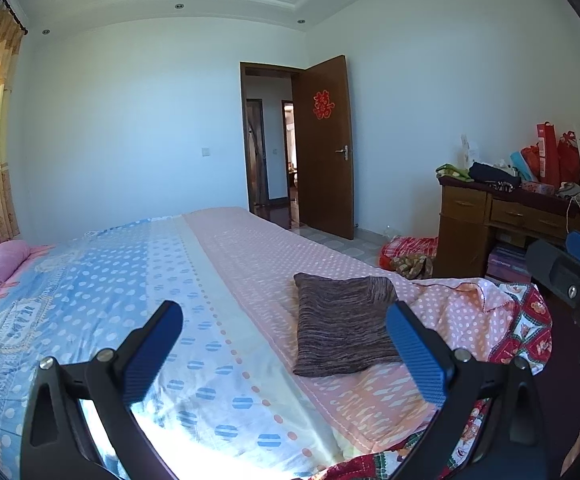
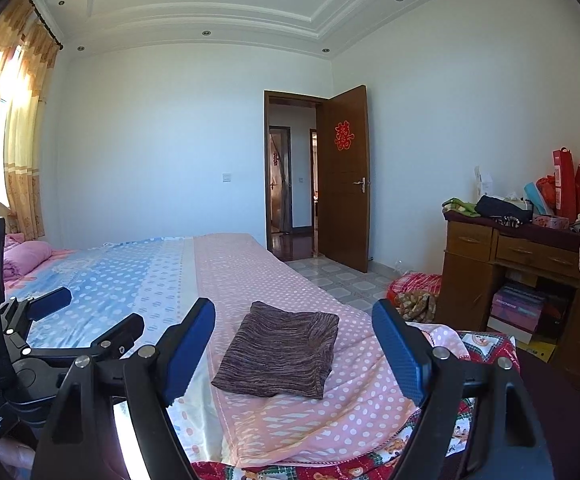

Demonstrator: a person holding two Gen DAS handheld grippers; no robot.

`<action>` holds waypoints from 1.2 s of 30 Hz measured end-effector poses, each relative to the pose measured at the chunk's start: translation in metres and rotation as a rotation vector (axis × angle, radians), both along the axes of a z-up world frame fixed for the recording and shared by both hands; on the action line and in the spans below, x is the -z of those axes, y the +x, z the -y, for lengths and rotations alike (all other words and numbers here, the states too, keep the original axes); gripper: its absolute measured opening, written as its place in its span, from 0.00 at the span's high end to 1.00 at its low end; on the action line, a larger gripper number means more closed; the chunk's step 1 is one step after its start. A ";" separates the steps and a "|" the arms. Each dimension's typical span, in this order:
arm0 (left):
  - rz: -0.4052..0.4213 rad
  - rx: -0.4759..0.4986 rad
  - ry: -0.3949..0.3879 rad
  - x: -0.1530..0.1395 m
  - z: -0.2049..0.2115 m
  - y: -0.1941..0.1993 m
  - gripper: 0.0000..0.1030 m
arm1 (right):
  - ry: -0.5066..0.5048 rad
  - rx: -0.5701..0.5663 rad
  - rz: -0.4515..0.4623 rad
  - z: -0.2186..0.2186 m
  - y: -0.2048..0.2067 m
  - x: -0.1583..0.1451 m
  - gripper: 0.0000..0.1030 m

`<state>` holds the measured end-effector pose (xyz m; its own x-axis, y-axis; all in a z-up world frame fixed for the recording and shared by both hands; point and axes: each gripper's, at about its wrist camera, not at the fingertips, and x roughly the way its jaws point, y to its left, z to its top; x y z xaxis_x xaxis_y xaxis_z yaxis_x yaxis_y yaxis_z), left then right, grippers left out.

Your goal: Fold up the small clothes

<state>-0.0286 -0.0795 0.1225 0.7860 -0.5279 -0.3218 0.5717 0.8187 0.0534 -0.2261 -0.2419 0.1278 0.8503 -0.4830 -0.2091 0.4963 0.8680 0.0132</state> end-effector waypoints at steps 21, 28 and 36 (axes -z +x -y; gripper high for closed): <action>0.011 0.014 0.019 -0.003 0.000 -0.006 0.00 | -0.006 0.023 0.006 -0.002 -0.002 -0.003 0.21; 0.012 0.015 0.021 -0.004 -0.001 -0.005 0.00 | 0.000 0.023 0.000 0.000 -0.002 -0.002 0.21; 0.018 0.007 0.035 -0.003 -0.001 -0.006 0.00 | 0.010 0.035 0.001 0.003 -0.002 -0.003 0.21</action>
